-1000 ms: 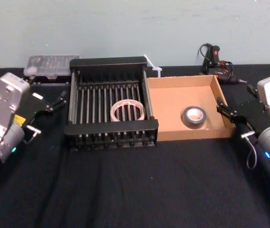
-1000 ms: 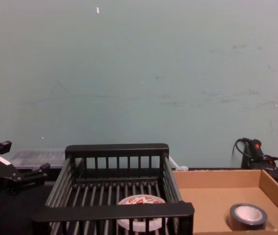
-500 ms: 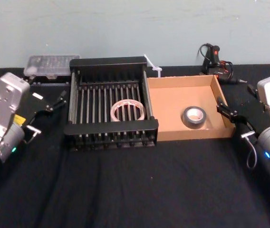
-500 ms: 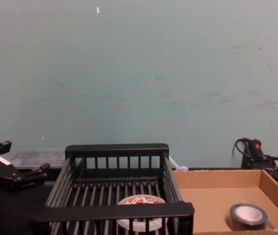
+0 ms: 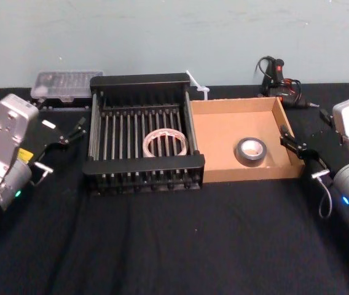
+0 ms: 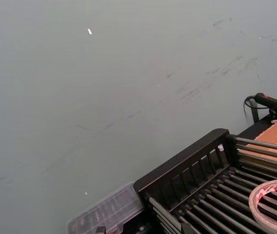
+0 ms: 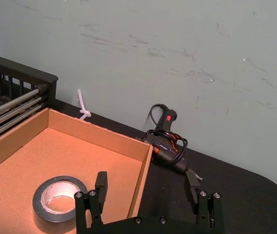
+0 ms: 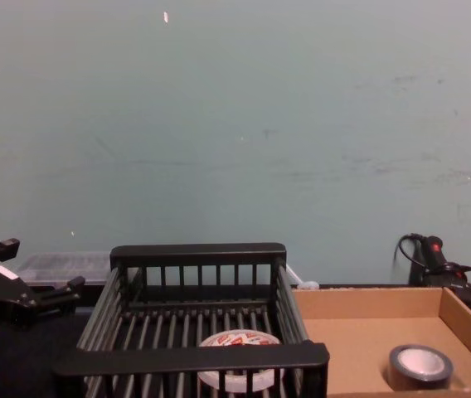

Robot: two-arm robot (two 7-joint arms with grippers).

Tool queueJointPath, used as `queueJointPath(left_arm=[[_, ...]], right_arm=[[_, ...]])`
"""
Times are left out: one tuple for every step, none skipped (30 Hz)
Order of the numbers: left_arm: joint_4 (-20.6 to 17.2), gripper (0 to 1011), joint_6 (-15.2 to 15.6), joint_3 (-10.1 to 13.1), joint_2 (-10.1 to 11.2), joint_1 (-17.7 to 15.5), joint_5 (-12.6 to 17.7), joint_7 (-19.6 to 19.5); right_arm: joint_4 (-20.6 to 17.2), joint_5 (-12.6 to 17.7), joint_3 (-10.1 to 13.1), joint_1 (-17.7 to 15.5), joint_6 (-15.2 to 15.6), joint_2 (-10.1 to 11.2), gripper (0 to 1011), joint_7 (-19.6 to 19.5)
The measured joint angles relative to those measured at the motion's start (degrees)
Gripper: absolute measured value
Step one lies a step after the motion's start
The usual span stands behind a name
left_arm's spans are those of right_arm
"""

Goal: Pick up the white tape and place it into the black box , Pick up the silver tape and place it into the brown box.

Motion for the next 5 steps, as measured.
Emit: queueJointPath(left_arm=[[0.00,1001,0.00,0.00,0.00,0.00,0.00,0.00],[0.00,1001,0.00,0.00,0.00,0.00,0.00,0.00],[0.00,1002,0.00,0.00,0.00,0.00,0.00,0.00],[0.00,1001,0.00,0.00,0.00,0.00,0.00,0.00],[0.00,1001,0.00,0.00,0.00,0.00,0.00,0.00]], right_arm=[[0.00,0.00,0.00,0.00,0.00,0.00,1002,0.00],[0.00,0.00,0.00,0.00,0.00,0.00,1002,0.00],[0.00,0.00,0.00,0.00,0.00,0.00,1002,0.00],[0.00,0.00,0.00,0.00,0.00,0.00,1002,0.00],[0.00,0.00,0.00,0.00,0.00,0.00,1002,0.00]])
